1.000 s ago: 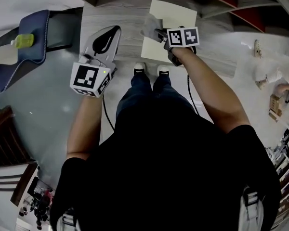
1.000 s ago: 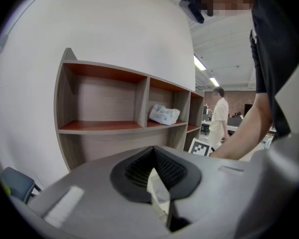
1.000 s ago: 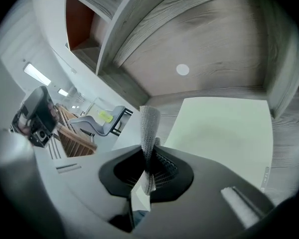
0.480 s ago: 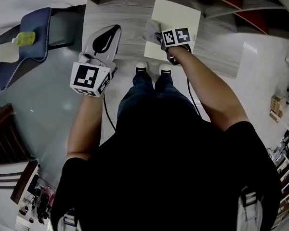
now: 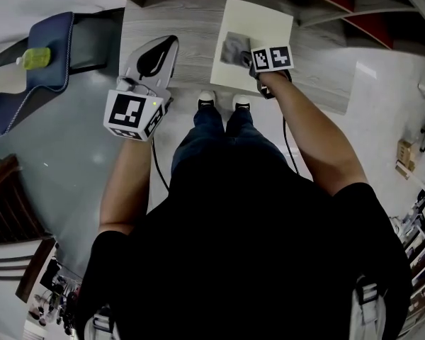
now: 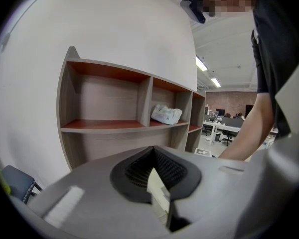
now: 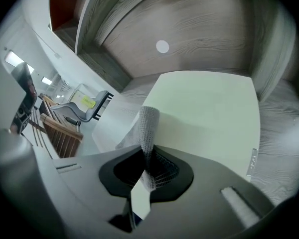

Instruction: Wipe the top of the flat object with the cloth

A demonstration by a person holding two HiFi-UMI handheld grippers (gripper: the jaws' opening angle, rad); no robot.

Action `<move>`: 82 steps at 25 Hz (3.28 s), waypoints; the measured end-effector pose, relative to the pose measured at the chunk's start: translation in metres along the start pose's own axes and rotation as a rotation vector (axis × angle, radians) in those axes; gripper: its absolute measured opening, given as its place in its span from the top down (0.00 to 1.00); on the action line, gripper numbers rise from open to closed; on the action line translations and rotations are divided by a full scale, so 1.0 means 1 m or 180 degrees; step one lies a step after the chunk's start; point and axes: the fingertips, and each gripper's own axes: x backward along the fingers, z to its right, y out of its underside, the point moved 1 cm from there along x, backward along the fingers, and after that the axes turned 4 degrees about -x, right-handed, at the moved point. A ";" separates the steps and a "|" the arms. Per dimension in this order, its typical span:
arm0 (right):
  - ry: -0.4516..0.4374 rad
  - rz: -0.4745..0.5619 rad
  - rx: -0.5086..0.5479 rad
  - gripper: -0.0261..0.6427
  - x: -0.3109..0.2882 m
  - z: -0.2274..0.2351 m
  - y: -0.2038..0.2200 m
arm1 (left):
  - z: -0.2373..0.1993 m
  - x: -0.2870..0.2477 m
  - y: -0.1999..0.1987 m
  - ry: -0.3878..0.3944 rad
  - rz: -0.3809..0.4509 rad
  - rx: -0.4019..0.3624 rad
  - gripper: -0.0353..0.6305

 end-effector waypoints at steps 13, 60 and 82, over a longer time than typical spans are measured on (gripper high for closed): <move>0.0384 0.0141 -0.0211 0.93 0.049 0.075 0.020 | 0.011 -0.005 -0.003 0.0074 0.0024 -0.0011 0.95; -0.0533 0.0124 0.0706 0.94 0.053 -0.104 0.015 | 0.045 -0.012 -0.016 0.0232 0.0062 -0.0126 0.95; -0.0180 -0.0348 0.0360 0.93 -0.026 -0.072 0.057 | 0.029 0.016 0.001 0.0167 -0.0058 -0.0121 0.95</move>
